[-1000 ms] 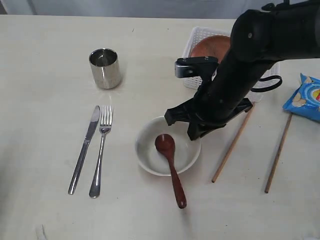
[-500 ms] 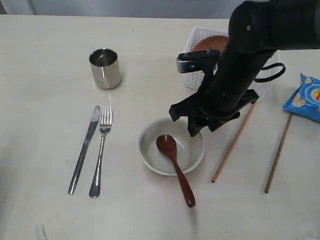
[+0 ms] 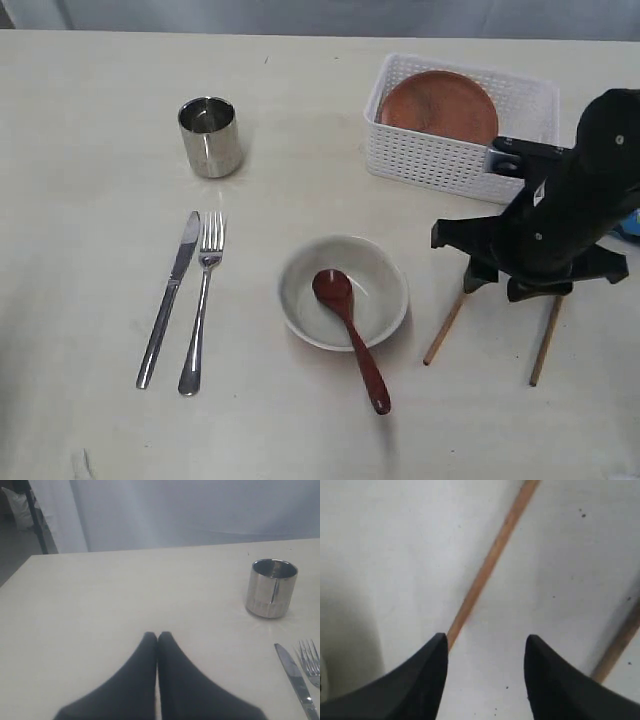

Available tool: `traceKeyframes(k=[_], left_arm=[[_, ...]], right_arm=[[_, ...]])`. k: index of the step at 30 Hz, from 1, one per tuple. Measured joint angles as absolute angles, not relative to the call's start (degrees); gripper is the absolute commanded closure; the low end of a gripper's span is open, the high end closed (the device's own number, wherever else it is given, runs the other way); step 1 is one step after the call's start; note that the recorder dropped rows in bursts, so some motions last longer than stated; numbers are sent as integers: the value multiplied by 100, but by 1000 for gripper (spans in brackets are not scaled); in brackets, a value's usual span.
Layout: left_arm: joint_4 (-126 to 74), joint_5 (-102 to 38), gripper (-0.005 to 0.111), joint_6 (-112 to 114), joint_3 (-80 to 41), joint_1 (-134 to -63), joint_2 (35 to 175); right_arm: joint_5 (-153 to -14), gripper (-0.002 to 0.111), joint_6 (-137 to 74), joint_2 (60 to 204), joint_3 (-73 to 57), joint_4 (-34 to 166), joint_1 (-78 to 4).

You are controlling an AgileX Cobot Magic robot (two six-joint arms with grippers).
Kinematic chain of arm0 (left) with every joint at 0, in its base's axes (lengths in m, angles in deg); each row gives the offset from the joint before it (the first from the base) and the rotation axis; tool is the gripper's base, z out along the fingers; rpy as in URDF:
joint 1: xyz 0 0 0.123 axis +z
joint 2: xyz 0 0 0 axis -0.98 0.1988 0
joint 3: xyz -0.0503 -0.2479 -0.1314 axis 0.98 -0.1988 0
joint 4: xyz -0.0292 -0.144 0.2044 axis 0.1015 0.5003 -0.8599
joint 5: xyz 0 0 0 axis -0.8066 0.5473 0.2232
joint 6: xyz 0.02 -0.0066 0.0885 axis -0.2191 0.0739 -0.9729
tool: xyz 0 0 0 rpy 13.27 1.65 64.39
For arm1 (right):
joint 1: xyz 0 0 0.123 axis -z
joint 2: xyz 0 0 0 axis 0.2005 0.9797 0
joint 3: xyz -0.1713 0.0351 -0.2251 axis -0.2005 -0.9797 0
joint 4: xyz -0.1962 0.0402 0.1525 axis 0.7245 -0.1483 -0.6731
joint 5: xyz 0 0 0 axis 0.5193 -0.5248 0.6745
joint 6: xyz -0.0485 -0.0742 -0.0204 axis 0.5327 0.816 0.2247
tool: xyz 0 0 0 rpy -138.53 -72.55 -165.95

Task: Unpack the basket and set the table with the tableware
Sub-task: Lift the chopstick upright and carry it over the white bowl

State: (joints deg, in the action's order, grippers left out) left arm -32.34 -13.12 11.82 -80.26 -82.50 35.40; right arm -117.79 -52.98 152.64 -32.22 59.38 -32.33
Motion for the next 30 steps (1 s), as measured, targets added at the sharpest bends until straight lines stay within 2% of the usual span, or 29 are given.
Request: traceKeyframes(k=[4, 9, 15, 30], left_arm=[[-3234, -1312, 107, 1182, -8026, -8250, 3540], [-3234, -1312, 107, 1182, -8026, -8250, 3540], [-3234, -1312, 107, 1182, -8026, -8250, 3540], [-3234, -1312, 107, 1182, -8026, -8250, 3540]], right_arm=[[-11161, 62, -5458, 15551, -3247, 5650, -3219], [-11219, 63, -5612, 16056, -2982, 5612, -3219], [-11350, 108, -5627, 16163, -2903, 5623, -3205], [-11798, 109, -5609, 16014, -2997, 5712, -3205]])
